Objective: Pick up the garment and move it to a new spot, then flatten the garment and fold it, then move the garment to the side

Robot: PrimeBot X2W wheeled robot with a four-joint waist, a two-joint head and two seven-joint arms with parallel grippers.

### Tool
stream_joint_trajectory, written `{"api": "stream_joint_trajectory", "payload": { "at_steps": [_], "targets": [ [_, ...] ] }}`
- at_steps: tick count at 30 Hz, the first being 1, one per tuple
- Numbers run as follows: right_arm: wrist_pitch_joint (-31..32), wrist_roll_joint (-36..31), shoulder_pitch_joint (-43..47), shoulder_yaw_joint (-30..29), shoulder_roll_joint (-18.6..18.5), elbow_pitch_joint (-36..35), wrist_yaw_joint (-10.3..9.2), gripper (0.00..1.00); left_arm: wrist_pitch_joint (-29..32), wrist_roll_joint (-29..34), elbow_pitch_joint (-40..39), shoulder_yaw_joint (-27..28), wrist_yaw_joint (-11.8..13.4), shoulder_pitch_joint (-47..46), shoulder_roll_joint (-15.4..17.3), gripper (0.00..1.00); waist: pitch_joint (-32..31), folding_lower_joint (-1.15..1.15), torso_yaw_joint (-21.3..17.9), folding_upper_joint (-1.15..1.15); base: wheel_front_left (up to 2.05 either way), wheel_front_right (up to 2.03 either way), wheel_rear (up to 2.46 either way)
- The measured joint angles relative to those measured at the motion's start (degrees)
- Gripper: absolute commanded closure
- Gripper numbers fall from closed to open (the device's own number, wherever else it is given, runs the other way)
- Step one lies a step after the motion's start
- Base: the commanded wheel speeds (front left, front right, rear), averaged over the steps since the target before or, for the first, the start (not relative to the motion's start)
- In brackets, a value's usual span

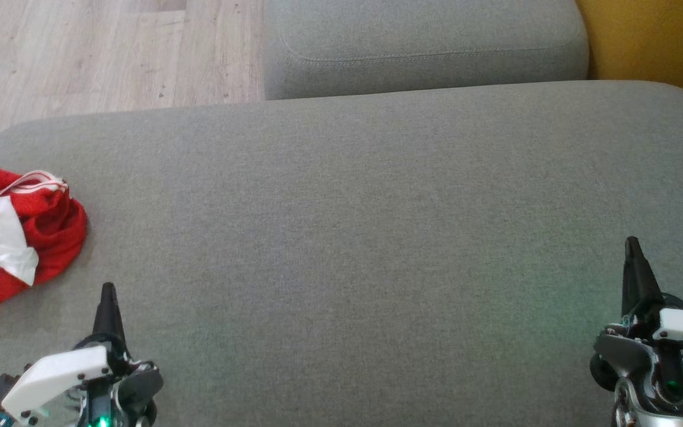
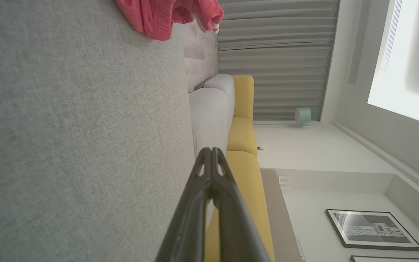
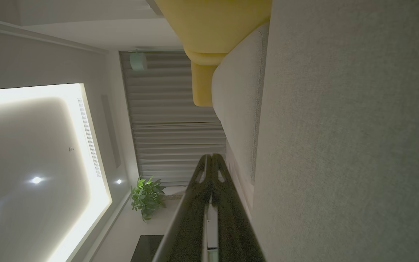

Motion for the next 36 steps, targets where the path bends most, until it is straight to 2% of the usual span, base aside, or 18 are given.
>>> {"api": "stream_joint_trajectory", "payload": {
  "at_steps": [36],
  "targets": [
    [0.0,0.0,0.0,0.0,0.0,0.0,0.0,1.0,0.0,0.0,0.0,0.0,0.0,0.0,0.0,1.0,0.0,0.0,0.0,0.0,0.0,0.0,0.0]
  ]
}}
